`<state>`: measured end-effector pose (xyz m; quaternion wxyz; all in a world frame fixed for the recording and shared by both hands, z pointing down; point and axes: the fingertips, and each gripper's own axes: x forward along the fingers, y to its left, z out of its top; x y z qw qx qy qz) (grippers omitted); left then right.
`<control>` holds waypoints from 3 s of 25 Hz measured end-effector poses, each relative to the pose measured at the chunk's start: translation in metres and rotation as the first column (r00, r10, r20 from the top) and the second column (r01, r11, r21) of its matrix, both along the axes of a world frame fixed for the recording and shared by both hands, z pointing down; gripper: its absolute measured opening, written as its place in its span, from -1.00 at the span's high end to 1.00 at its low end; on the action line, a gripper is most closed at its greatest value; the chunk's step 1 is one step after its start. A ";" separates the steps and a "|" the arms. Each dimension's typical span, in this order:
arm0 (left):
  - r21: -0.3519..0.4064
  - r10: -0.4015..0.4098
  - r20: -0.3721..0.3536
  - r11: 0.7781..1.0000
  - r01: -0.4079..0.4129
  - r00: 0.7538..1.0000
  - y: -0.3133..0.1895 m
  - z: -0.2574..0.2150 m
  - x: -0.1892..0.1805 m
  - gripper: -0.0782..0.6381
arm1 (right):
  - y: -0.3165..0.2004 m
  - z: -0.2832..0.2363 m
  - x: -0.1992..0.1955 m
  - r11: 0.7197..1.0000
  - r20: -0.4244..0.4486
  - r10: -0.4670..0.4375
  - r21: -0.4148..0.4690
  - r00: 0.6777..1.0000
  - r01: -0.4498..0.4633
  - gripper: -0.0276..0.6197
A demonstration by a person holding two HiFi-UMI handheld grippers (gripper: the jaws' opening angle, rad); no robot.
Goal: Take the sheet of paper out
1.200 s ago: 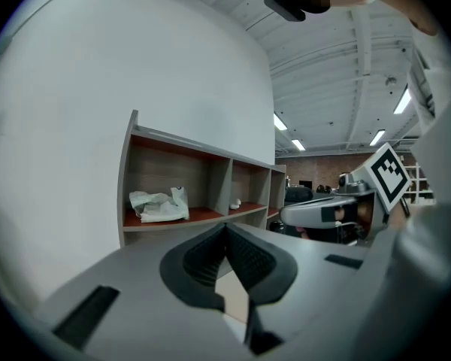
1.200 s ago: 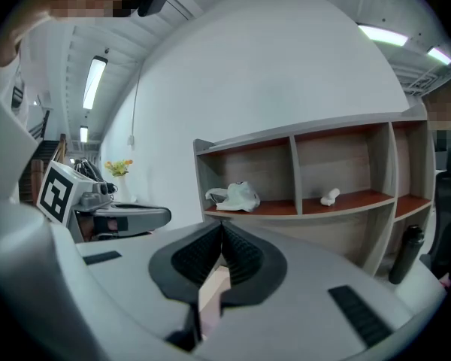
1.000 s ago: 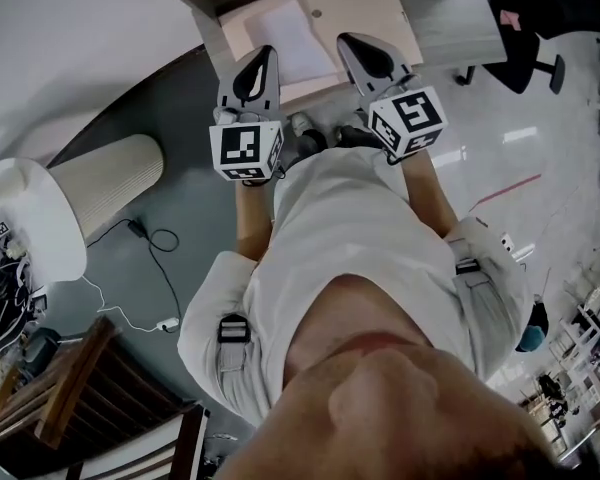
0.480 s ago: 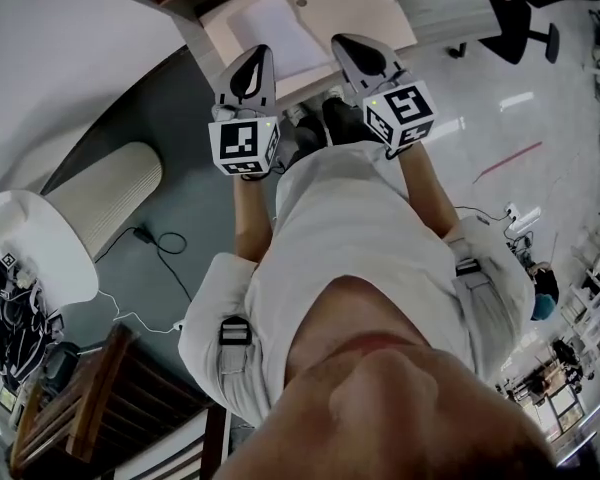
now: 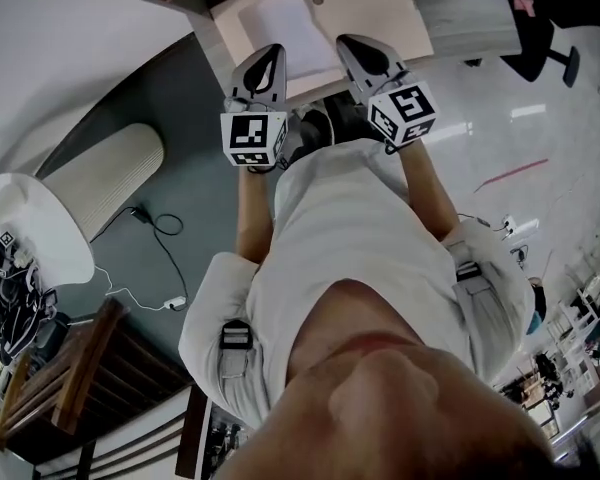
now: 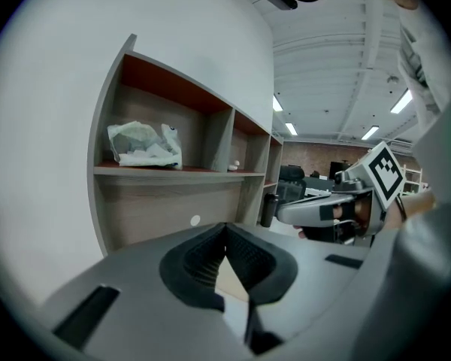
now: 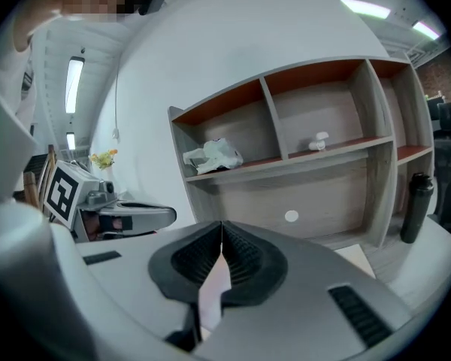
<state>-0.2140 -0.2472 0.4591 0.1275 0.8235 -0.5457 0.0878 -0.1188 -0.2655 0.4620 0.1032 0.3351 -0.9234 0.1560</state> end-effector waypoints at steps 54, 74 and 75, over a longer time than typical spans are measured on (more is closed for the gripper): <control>-0.375 0.114 0.022 0.922 -0.097 0.993 -0.053 0.200 0.050 0.75 | -0.043 0.244 -0.019 0.938 -0.264 -0.220 -0.320 0.939 0.129 0.78; -0.411 0.095 0.025 0.908 -0.076 0.995 -0.054 0.218 0.051 0.75 | -0.048 0.292 -0.032 0.914 -0.324 -0.262 -0.387 0.909 0.126 0.50; -0.413 0.095 0.025 0.908 -0.076 0.995 -0.054 0.219 0.051 0.75 | -0.048 0.294 -0.032 0.912 -0.327 -0.263 -0.391 0.908 0.124 0.50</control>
